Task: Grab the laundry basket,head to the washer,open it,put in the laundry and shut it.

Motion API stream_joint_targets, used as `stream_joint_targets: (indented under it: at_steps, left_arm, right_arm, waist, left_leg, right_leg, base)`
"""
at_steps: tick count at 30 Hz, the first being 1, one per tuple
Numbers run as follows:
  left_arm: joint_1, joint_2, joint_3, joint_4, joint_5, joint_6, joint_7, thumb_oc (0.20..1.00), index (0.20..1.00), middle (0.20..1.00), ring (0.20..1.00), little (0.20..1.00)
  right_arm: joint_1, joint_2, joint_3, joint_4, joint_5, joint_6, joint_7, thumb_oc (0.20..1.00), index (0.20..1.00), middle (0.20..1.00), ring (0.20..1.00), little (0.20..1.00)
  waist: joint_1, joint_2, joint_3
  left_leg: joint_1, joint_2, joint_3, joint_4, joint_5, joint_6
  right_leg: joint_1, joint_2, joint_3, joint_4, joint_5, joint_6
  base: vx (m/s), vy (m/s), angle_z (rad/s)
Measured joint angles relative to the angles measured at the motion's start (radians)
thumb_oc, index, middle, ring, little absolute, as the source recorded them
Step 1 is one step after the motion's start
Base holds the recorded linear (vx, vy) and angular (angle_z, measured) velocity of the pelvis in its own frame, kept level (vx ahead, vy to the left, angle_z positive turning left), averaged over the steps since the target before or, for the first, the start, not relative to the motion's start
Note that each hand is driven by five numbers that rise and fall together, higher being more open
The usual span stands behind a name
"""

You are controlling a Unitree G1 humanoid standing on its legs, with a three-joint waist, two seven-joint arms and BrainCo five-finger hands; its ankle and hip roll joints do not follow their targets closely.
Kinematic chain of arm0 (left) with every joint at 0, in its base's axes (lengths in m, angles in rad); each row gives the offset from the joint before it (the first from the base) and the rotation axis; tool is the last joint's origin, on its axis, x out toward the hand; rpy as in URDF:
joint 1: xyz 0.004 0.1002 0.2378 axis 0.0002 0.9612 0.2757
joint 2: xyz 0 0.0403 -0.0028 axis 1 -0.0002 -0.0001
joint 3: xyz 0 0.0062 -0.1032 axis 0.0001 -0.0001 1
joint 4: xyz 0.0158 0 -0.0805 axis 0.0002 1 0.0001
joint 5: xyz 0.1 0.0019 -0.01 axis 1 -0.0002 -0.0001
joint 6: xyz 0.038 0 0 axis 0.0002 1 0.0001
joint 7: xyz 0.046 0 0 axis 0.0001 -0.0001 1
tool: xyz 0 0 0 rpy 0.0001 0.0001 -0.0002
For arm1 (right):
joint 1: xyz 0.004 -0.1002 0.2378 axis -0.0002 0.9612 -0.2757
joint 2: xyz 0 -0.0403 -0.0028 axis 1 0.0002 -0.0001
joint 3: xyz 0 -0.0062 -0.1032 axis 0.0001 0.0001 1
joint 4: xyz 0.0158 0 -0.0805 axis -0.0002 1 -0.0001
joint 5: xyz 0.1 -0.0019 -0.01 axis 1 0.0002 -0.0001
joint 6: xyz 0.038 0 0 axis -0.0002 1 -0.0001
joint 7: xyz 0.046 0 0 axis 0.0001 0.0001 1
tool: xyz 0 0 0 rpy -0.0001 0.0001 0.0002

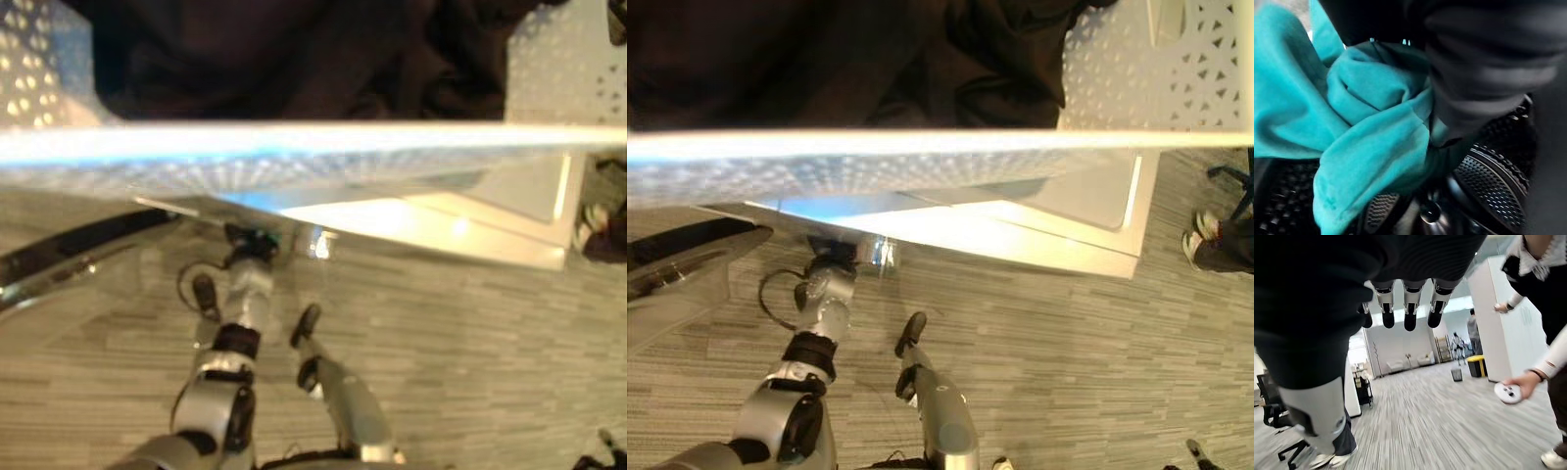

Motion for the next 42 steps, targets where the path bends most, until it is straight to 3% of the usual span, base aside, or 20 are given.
stream_joint_targets:
  at_steps: [4,11,17,18,19,21,23,27,30,34,35,36,42]
  left_arm:
    - [0.001,-0.001,0.003,0.062,-0.012,0.001,0.0,0.2,0.2,0.2,0.2,0.2]
    - [-0.123,0.02,0.116,0.159,-0.165,-0.039,0.003,0.2,0.2,0.2,0.2,0.2]
    - [-0.321,0.171,0.187,0.285,-0.289,-0.048,-0.006,0.2,0.2,0.2,0.2,0.2]
    - [-0.322,0.175,0.19,0.29,-0.295,-0.049,-0.007,0.2,0.2,0.2,0.2,0.2]
    - [-0.35,0.164,0.195,0.318,-0.303,-0.053,-0.012,0.2,0.2,0.2,0.2,0.2]
    - [-0.419,0.251,0.206,0.394,-0.331,-0.054,-0.026,0.2,0.2,0.2,0.2,0.2]
    - [-0.449,0.24,0.238,0.434,-0.371,-0.073,-0.025,0.2,0.2,0.2,0.2,0.2]
    - [-0.489,0.217,0.29,0.43,-0.423,-0.115,-0.024,0.2,0.2,0.2,0.2,0.2]
    - [-0.497,0.216,0.28,0.437,-0.442,-0.132,-0.014,0.2,0.2,0.2,0.2,0.2]
    - [-0.517,0.257,0.171,0.473,-0.443,-0.135,-0.009,0.2,0.2,0.2,0.2,0.2]
    - [-0.52,0.272,0.109,0.474,-0.442,-0.132,-0.01,0.391,0.391,0.391,0.391,0.391]
    - [-0.52,0.27,0.103,0.474,-0.442,-0.132,-0.014,1.0,1.0,1.0,1.0,1.0]
    - [-0.515,0.273,0.096,0.458,-0.442,-0.103,-0.065,1.0,1.0,1.0,1.0,1.0]
  right_arm:
    - [-0.007,0.0,0.03,-0.046,-0.003,0.0,0.0,1.0,1.0,1.0,1.0,1.0]
    - [-0.024,0.013,0.073,-0.122,-0.026,0.003,0.006,1.0,1.0,1.0,1.0,1.0]
    - [-0.036,0.006,0.074,-0.166,-0.052,0.024,0.037,1.0,1.0,1.0,1.0,1.0]
    - [-0.04,-0.007,0.082,-0.148,-0.051,0.021,0.038,1.0,1.0,1.0,1.0,1.0]
    - [-0.057,-0.077,0.14,-0.03,-0.052,0.022,0.051,1.0,1.0,1.0,1.0,1.0]
    - [-0.049,-0.096,0.104,0.018,-0.051,0.011,0.064,1.0,1.0,1.0,1.0,1.0]
    - [-0.031,-0.072,0.059,0.032,-0.049,0.016,0.059,1.0,1.0,1.0,1.0,1.0]
    - [-0.072,-0.041,0.096,0.018,-0.051,0.023,0.06,1.0,1.0,1.0,1.0,1.0]
    - [-0.124,-0.061,0.124,0.012,-0.053,0.014,0.059,1.0,1.0,1.0,1.0,1.0]
    - [-0.135,-0.109,0.126,0.032,-0.058,-0.001,0.058,1.0,1.0,1.0,1.0,1.0]
    - [-0.123,-0.112,0.124,0.03,-0.07,-0.001,0.058,1.0,1.0,1.0,1.0,1.0]
    - [-0.117,-0.111,0.124,0.031,-0.081,-0.001,0.059,1.0,1.0,1.0,1.0,1.0]
    - [-0.101,-0.113,0.124,0.017,-0.091,0.0,0.07,1.0,1.0,1.0,1.0,1.0]
  waist:
    - [0.003,0.0,0.0]
    - [-0.023,0.0,0.0]
    - [-0.078,0.0,0.0]
    - [-0.079,0.0,0.0]
    - [-0.077,0.0,0.0]
    - [-0.111,-0.002,-0.002]
    - [-0.114,-0.002,-0.002]
    - [-0.118,-0.002,-0.002]
    - [-0.12,-0.002,-0.002]
    - [-0.122,-0.002,-0.002]
    - [-0.123,-0.002,-0.002]
    - [-0.122,-0.002,-0.002]
    - [-0.123,-0.002,-0.002]
  left_leg:
    - [-0.009,0.006,0.001,-0.001,-0.002,-0.007]
    - [-0.035,-0.001,0.002,0.0,0.002,-0.001]
    - [-0.034,0.016,0.009,0.0,0.002,-0.002]
    - [-0.036,0.016,0.016,-0.001,0.001,-0.002]
    - [-0.045,0.016,0.023,-0.001,0.0,-0.004]
    - [-0.057,0.017,0.024,-0.002,0.0,-0.004]
    - [-0.061,0.018,0.027,-0.002,0.0,-0.004]
    - [-0.074,0.017,0.034,-0.002,0.001,-0.004]
    - [-0.076,0.017,0.034,-0.002,0.002,-0.004]
    - [-0.088,0.017,0.044,-0.002,0.002,-0.004]
    - [-0.095,0.016,0.045,-0.003,0.004,-0.003]
    - [-0.095,0.014,0.045,-0.003,0.004,-0.002]
    - [-0.097,0.01,0.049,-0.003,0.008,0.004]
  right_leg:
    - [-0.005,0.006,-0.002,-0.004,-0.008,0.006]
    - [-0.031,0.001,0.007,-0.003,0.001,0.003]
    - [-0.04,0.014,0.019,-0.003,0.002,0.002]
    - [-0.045,0.014,0.018,-0.003,0.001,0.001]
    - [-0.061,0.013,0.027,-0.004,-0.001,-0.002]
    - [-0.075,0.014,0.038,-0.004,0.003,-0.003]
    - [-0.078,0.015,0.04,-0.01,0.006,-0.005]
    - [-0.095,0.013,0.047,-0.011,0.016,-0.008]
    - [-0.097,0.013,0.049,-0.011,0.017,-0.008]
    - [-0.112,0.013,0.056,-0.018,0.026,-0.009]
    - [-0.118,0.012,0.055,-0.018,0.029,-0.008]
    - [-0.118,0.01,0.055,-0.018,0.029,-0.008]
    - [-0.125,0.005,0.063,-0.019,0.04,-0.006]
  base:
    - [0.0,-0.017,-0.01]
    - [0.0,-0.027,0.02]
    - [0.01,-0.027,-0.07]
    - [0.02,0.002,-0.16]
    - [0.02,0.008,-0.14]
    - [0.03,-0.001,-0.08]
    - [0.02,0.012,-0.07]
    - [0.02,0.01,-0.04]
    - [0.0,0.0,0.0]
    - [0.01,0.023,-0.02]
    - [0.0,0.0,0.0]
    - [0.0,0.0,0.0]
    - [0.0,0.007,-0.03]
